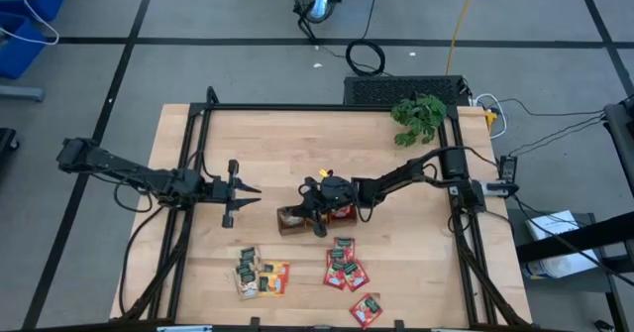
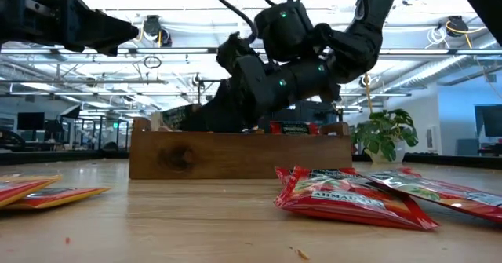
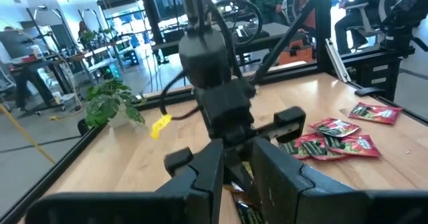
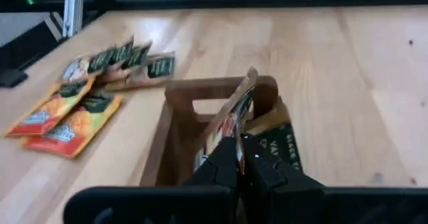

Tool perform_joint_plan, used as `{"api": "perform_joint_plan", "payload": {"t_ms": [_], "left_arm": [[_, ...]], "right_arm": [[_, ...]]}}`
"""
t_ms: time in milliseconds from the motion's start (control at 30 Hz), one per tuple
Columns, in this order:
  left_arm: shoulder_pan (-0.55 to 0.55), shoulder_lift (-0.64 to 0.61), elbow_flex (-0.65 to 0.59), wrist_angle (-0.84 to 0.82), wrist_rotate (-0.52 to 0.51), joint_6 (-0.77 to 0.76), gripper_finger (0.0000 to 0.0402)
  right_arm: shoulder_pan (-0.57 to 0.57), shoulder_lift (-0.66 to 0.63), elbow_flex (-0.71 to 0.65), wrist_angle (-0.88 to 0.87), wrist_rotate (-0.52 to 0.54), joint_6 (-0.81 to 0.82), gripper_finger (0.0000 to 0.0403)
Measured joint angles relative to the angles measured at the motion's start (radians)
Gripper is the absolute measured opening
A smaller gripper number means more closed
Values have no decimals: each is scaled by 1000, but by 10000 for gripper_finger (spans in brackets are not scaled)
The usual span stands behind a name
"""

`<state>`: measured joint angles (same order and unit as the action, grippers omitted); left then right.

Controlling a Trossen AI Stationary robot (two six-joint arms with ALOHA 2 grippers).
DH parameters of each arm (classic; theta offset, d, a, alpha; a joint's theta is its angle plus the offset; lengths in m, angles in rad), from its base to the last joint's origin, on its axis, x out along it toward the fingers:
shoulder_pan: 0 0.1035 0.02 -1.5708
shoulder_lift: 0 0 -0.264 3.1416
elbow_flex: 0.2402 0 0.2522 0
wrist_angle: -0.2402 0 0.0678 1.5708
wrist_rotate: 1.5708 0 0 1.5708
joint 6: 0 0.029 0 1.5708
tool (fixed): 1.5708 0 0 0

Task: Pick & Place Tea
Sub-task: Put the brown tea bag into the left section of the wooden organizer

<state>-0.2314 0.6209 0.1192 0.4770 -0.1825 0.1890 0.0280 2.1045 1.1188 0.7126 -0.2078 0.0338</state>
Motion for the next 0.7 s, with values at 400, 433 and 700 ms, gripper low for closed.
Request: {"api": "perform_joint_plan", "payload": {"t_ms": [400, 433, 700], "left_arm": [[0, 0, 0, 0, 0, -2, 88], [0, 0, 0, 0, 0, -3, 88], [0, 0, 0, -2, 0, -16, 88]], "right_arm": [[-5, 16, 2, 8, -1, -6, 35], [-5, 16, 2, 7, -1, -14, 44], [-5, 7, 1, 7, 52, -23, 130]]}}
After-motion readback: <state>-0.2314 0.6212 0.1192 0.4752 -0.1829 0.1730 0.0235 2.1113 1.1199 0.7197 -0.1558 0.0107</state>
